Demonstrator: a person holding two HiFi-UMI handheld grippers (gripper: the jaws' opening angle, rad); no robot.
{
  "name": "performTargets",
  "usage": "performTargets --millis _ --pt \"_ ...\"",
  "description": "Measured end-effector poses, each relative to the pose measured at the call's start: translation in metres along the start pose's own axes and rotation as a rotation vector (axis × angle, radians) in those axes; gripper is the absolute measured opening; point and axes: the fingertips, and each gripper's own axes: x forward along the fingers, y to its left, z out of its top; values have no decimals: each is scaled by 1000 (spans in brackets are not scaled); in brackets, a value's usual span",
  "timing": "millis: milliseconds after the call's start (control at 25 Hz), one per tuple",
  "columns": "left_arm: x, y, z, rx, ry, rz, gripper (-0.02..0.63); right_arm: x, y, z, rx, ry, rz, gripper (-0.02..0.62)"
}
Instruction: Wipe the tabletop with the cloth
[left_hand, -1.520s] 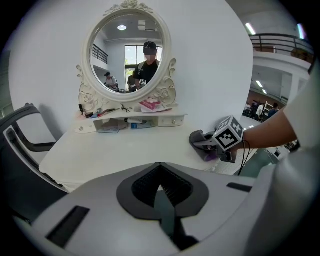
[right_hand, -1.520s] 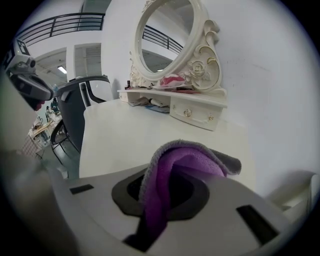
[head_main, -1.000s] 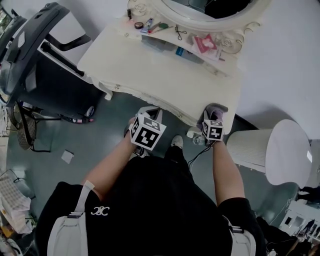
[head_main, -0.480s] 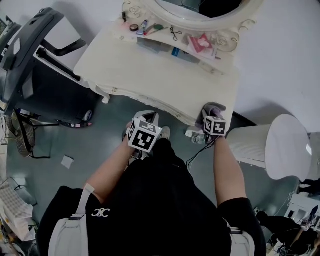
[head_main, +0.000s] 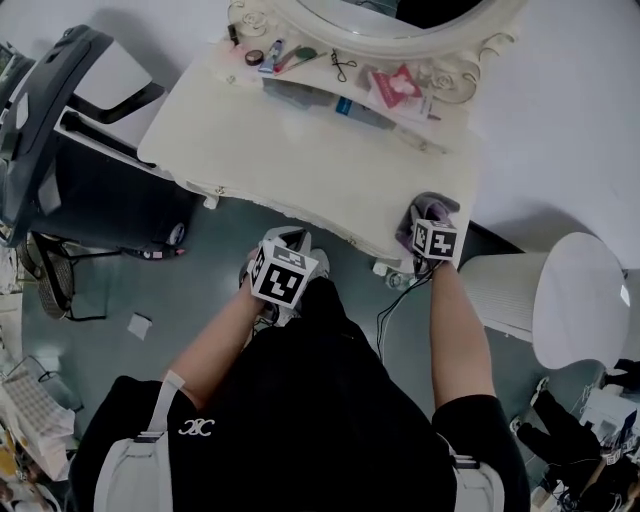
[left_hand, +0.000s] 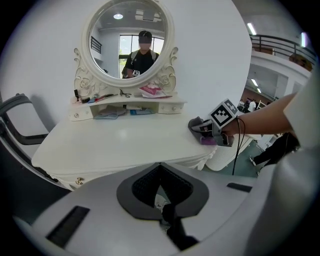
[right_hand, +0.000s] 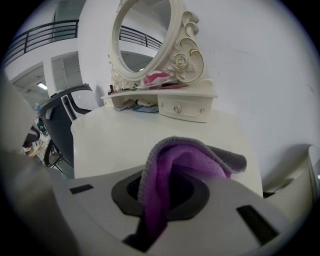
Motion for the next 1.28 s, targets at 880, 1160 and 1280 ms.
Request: performTargets --millis 880,1160,1280 --pt "98 38 154 69 28 6 5 73 -61 83 -28 -3 48 41" --pt "108 32 170 83 3 -11 5 76 -61 81 -51 -21 16 41" --pt "108 38 165 84 17 -21 5 77 -57 80 -9 -9 26 41"
